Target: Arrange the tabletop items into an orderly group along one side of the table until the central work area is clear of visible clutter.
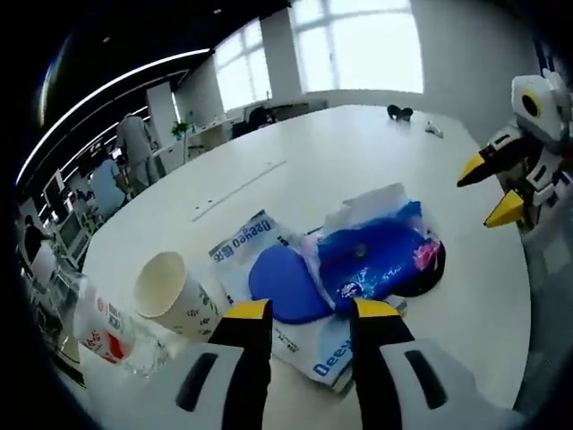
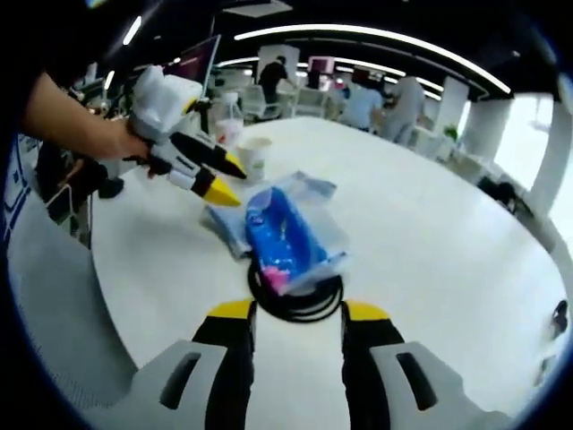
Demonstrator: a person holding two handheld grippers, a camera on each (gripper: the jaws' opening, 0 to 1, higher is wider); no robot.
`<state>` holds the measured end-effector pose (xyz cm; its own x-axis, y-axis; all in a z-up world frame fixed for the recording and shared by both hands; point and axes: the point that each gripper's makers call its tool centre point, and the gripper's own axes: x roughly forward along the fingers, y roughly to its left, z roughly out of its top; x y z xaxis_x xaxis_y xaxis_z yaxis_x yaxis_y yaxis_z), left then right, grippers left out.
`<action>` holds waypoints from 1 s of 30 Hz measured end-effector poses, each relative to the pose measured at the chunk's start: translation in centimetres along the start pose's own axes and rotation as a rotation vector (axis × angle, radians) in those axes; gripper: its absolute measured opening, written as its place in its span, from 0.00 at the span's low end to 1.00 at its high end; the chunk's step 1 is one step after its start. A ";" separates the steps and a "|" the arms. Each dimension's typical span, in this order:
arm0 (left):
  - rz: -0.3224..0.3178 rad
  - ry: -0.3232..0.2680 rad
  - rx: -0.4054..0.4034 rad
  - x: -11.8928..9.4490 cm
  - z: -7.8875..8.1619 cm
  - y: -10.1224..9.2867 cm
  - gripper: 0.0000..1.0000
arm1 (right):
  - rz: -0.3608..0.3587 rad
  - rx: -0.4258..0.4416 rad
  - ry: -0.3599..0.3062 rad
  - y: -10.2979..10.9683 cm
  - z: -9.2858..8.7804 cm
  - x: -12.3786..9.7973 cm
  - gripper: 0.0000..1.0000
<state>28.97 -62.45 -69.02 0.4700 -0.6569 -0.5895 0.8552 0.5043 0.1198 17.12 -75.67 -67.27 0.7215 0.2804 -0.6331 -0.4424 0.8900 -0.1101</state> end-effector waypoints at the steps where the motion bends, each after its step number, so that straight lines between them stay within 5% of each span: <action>1: 0.000 0.004 0.007 0.2 0.0 0.1 0.31 | -0.002 -0.017 0.007 -0.1 0.0 0.2 0.32; 8: -0.025 0.022 0.050 1.0 0.4 0.1 0.27 | 0.012 -0.072 0.021 -0.5 0.2 0.9 0.26; 30: -0.088 0.040 0.121 3.4 1.7 0.3 0.18 | 0.035 0.007 -0.004 -1.8 1.3 3.7 0.19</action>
<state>31.22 -65.49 -69.69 0.3848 -0.6716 -0.6332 0.9141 0.3725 0.1604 21.27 -75.82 -68.39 0.7079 0.3130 -0.6332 -0.4637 0.8821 -0.0824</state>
